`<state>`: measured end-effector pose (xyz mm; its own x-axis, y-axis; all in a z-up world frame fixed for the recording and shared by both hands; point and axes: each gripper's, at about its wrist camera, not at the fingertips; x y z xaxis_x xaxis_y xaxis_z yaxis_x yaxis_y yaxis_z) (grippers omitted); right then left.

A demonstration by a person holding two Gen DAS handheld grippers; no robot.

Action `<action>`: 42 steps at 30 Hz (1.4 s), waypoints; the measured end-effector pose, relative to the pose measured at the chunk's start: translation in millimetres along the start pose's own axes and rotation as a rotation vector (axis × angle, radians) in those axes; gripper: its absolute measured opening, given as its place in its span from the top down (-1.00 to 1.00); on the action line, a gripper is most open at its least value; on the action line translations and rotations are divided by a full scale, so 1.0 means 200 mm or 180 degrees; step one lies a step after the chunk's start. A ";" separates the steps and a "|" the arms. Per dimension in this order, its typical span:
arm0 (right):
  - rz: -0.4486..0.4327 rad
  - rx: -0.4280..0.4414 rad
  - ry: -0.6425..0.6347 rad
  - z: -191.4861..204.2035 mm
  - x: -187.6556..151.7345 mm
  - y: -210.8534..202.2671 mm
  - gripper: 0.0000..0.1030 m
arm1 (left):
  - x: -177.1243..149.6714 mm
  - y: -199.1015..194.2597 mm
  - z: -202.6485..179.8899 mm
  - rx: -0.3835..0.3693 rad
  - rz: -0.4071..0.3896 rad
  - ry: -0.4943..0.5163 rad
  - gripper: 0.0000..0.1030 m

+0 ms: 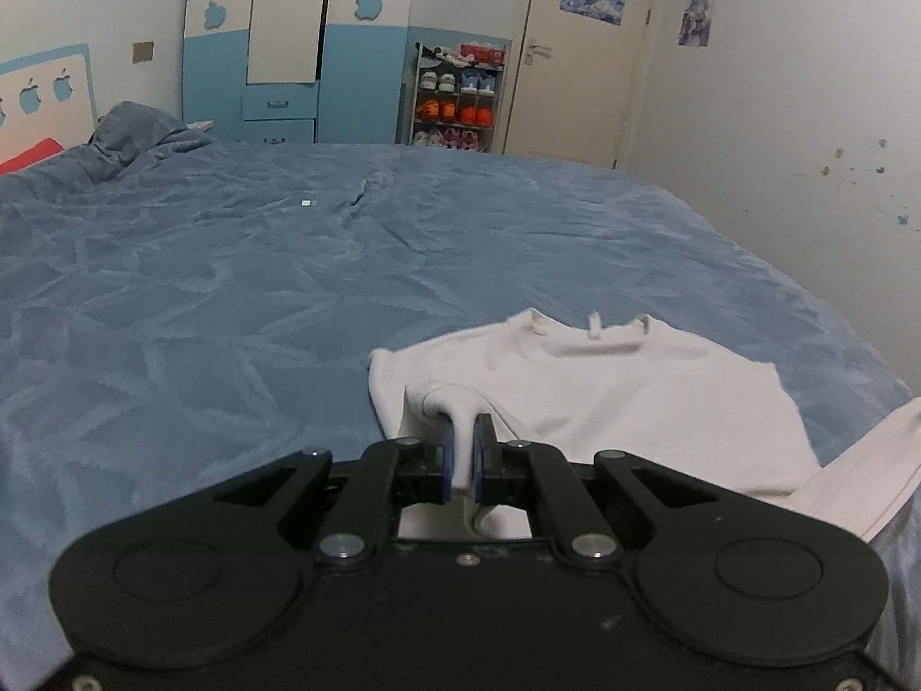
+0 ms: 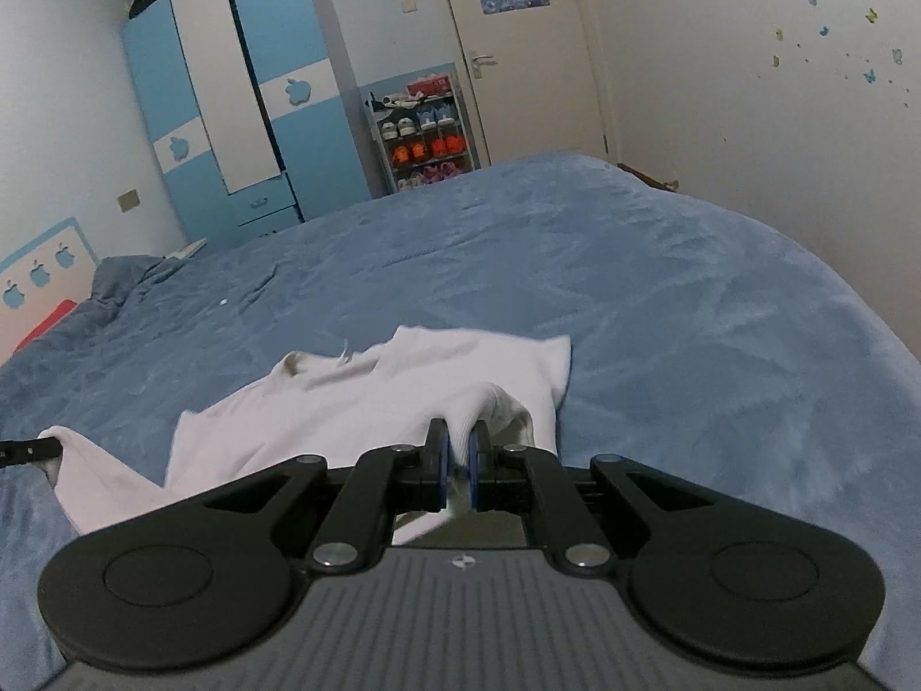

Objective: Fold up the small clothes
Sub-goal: 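Lift the hem with both tools and fold it toward the collar, then open both tools and release the folded hem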

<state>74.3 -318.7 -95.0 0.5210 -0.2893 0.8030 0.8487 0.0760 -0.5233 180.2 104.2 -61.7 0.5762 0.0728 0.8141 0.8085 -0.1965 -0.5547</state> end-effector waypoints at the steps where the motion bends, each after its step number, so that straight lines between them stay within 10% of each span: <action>1: 0.0004 0.0003 0.0005 0.00 0.02 0.06 0.87 | 0.03 0.07 0.02 0.0007 0.0016 -0.0021 0.91; 19: 0.0068 -0.0044 0.0450 -0.11 0.18 0.92 0.83 | 0.21 0.93 0.24 0.0138 0.0078 -0.0171 0.78; 23: 0.0089 -0.0209 0.0446 -0.13 0.19 1.02 0.60 | 0.26 0.98 0.31 0.0418 -0.0075 -0.0189 0.30; 27: -0.0047 -0.0190 0.0389 -0.16 0.17 0.96 -0.39 | 0.23 0.87 0.35 0.0318 -0.0150 0.0010 0.21; 42: 0.0279 -0.0257 -0.0592 -0.05 -0.02 0.99 -0.66 | -0.04 0.98 0.26 0.0025 0.0171 0.0901 0.09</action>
<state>239.4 -313.0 -203.9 0.6067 -0.1034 0.7882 0.7933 0.0142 -0.6087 339.4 116.1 -185.9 0.5629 -0.2137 0.7985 0.7793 -0.1849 -0.5988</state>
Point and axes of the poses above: each gripper's, at about its wrist camera, not at the fingertips, and y roughly the way its jaws point, z to its left, x to its top, and after that the axes turned 4 degrees about -x, right-handed
